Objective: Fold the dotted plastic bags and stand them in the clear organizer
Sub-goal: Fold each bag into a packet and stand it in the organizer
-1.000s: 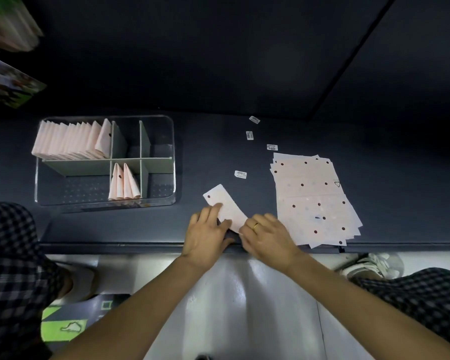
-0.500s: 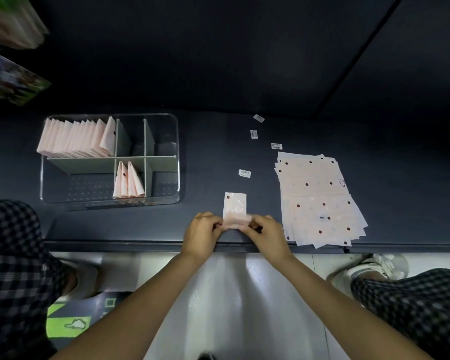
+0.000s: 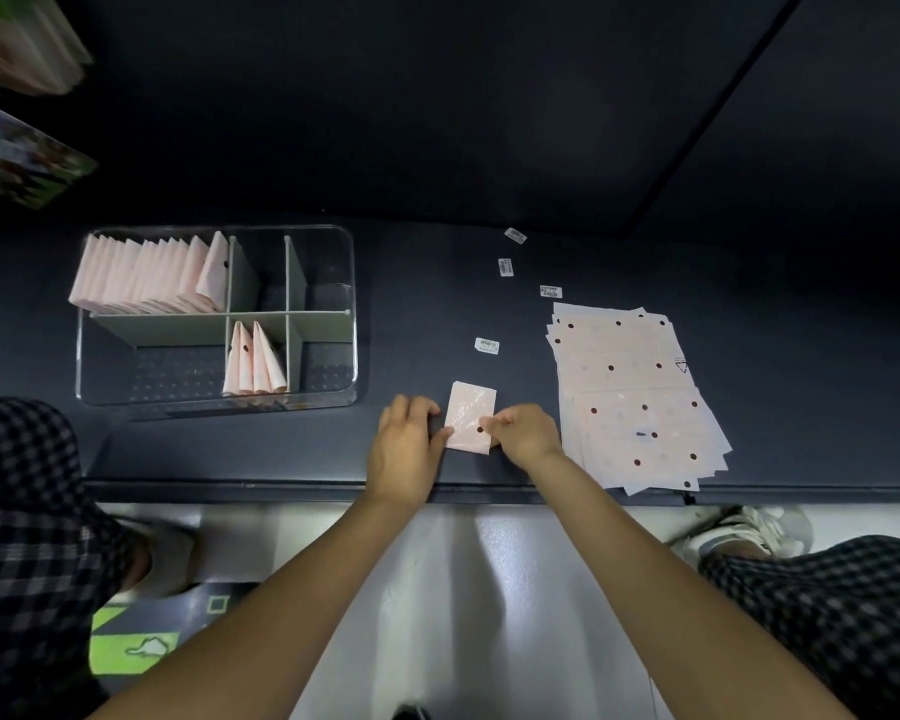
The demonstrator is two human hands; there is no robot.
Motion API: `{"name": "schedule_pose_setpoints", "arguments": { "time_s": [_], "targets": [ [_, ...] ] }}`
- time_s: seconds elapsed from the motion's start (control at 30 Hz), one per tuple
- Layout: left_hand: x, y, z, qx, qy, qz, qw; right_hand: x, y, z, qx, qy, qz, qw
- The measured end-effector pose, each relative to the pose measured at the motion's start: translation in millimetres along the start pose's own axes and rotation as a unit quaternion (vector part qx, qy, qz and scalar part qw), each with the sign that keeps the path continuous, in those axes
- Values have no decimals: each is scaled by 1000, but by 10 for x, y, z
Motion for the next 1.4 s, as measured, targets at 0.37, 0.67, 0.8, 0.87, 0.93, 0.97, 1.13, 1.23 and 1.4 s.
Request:
{"name": "schedule_pose_setpoints", "arguments": {
  "time_s": [0.37, 0.67, 0.8, 0.87, 0.93, 0.97, 1.13, 1.23, 1.4],
  "targets": [
    [-414, -458, 110, 269, -215, -191, 919, 60, 11, -50, -18, -60, -49, 997],
    [-383, -525, 100, 365, -229, -241, 870, -239, 196, -128, 110, 71, 188, 973],
    [-387, -540, 101, 368, -229, -240, 869, -137, -5, -289, 310, 87, 59, 945],
    [-387, -539, 105, 368, -229, -241, 868, -67, -126, -333, 368, 64, -28, 927],
    [-388, -542, 101, 365, -226, -241, 870, 4, -152, -337, 406, 50, -66, 910],
    [-388, -544, 96, 362, -223, -242, 872, 49, -140, -340, 411, 49, -67, 908],
    [-372, -573, 42, 332, -218, -251, 883, 209, 105, -472, 172, 137, 45, 975],
    [-338, -562, 21, 274, -216, -246, 904, 282, 187, -498, -24, 173, 62, 983],
    [-223, -329, 4, 19, -124, -158, 979, 262, 183, -365, -144, 122, 57, 980]
  ]
}}
Point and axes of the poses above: each hand's wrist, its own x-axis towards the middle knuckle, its own y-axis out of the back of the hand, z = x × y, the point moved 7 cm from there along x, towards the middle knuckle
